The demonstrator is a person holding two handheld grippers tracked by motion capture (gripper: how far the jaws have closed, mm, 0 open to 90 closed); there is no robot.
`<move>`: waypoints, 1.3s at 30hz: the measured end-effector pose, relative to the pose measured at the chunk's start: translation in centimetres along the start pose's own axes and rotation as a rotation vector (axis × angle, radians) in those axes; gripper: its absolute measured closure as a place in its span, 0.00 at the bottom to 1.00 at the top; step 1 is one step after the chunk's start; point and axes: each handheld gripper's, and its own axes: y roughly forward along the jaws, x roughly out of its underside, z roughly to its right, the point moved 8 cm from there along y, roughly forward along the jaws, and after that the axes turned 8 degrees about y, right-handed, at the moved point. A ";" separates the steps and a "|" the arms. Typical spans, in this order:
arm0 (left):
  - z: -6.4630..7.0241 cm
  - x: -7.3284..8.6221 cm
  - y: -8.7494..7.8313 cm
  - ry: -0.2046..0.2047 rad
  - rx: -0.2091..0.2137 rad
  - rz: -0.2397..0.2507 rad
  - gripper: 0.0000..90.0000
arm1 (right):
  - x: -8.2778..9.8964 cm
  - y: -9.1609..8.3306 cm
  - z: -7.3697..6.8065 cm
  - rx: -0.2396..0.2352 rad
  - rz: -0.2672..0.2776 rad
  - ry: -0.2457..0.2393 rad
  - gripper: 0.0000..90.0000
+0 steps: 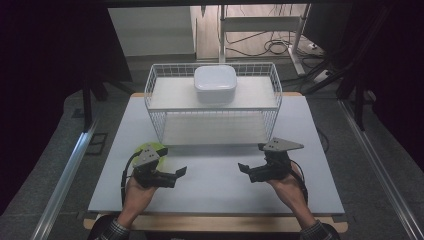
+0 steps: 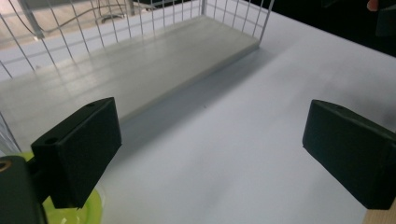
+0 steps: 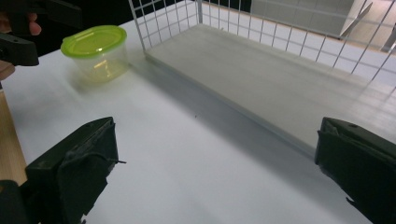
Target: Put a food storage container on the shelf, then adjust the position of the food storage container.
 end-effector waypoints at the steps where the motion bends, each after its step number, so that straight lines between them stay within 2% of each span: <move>1: 0.1 0.2 0.1 0.002 -0.001 -0.004 0.05 | 0.3 0.0 0.0 0.002 -0.004 -0.001 0.00; 14: 2.2 2.8 1.6 0.052 0.032 -0.082 0.03 | 3.8 0.5 -0.5 0.022 -0.065 -0.041 0.00; 19: 2.8 3.6 2.2 0.065 0.053 -0.124 0.03 | 5.2 0.4 -0.2 0.028 -0.100 -0.038 0.00; 24: 3.1 3.9 2.6 0.067 0.059 -0.163 0.02 | 6.0 0.4 0.4 0.030 -0.118 -0.010 0.00; 27: 3.1 3.8 2.6 0.050 0.058 -0.192 0.02 | 6.0 0.4 0.5 0.032 -0.118 -0.009 0.00; 30: 2.8 3.5 2.4 0.034 0.069 -0.194 0.02 | 6.0 0.5 0.7 0.039 -0.121 -0.014 0.00; 32: 2.5 3.4 2.2 0.028 0.057 -0.197 0.04 | 6.1 0.5 0.9 0.043 -0.121 -0.012 0.00; 35: 1.7 3.0 1.7 0.041 0.020 -0.193 0.07 | 6.1 0.6 1.1 0.047 -0.121 -0.010 0.00; 38: 0.8 2.6 1.0 0.042 -0.005 -0.177 0.16 | 6.2 0.6 1.3 0.051 -0.122 -0.007 0.00; 39: 0.5 2.5 0.7 0.031 -0.007 -0.171 0.20 | 6.2 0.6 1.3 0.051 -0.123 -0.006 0.00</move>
